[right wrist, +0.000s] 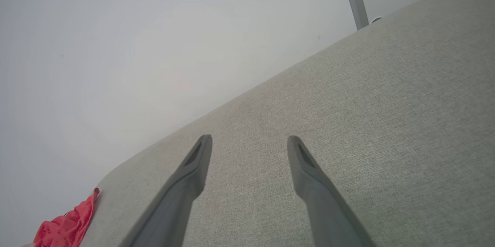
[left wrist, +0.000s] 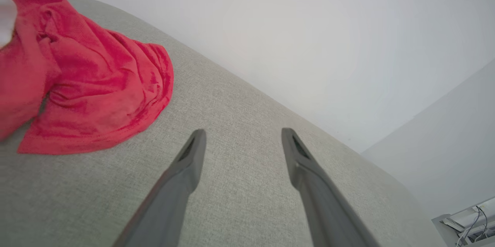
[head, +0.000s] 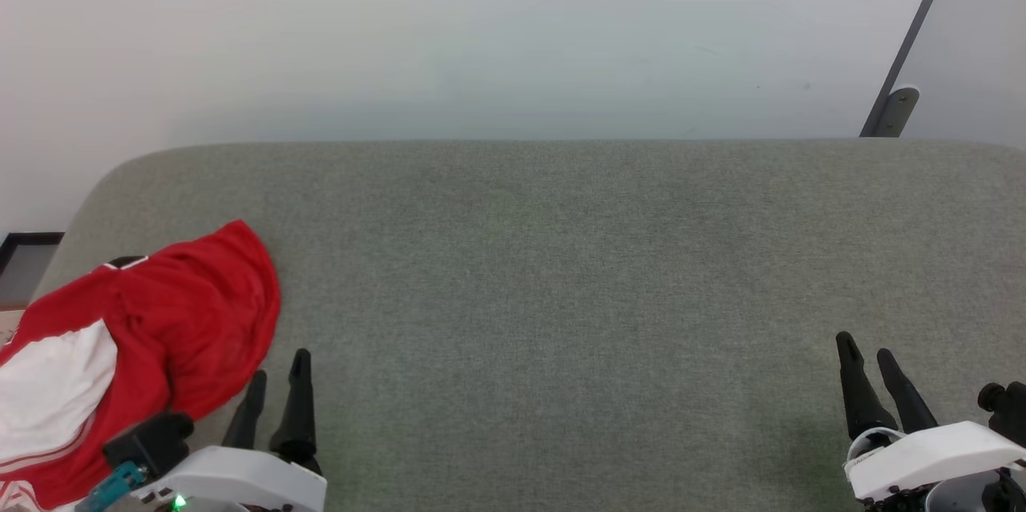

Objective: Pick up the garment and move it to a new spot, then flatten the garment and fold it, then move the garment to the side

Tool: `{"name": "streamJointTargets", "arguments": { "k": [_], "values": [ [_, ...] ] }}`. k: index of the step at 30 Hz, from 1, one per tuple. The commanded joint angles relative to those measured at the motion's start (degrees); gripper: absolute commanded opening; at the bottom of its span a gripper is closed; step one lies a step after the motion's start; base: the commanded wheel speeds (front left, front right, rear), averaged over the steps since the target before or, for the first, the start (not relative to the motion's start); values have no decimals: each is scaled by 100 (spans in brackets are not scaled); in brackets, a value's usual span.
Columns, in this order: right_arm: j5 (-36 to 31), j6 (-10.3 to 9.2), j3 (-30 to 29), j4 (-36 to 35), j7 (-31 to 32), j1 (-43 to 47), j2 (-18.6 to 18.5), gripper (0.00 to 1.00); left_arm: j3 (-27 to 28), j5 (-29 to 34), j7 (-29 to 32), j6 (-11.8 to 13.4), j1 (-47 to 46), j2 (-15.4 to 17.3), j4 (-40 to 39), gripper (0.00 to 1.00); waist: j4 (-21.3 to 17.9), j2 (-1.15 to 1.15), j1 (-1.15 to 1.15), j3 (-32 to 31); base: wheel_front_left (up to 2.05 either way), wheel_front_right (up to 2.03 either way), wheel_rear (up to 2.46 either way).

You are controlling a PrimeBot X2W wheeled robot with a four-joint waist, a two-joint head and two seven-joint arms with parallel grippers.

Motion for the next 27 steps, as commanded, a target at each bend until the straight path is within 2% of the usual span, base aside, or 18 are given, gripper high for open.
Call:
{"name": "streamJointTargets", "arguments": {
  "k": [1,27],
  "values": [
    [-160,-3,-7,-74,-62,-109,-40,100,62,175,-62,-61,-45,-3,-52,100,3,0,0,-1,0,0,0],
    [-1364,-4,102,-230,-273,-109,-132,100,394,1727,-419,-498,-101,-152,139,100,7,0,0,-25,0,0,0]
  ]
}}
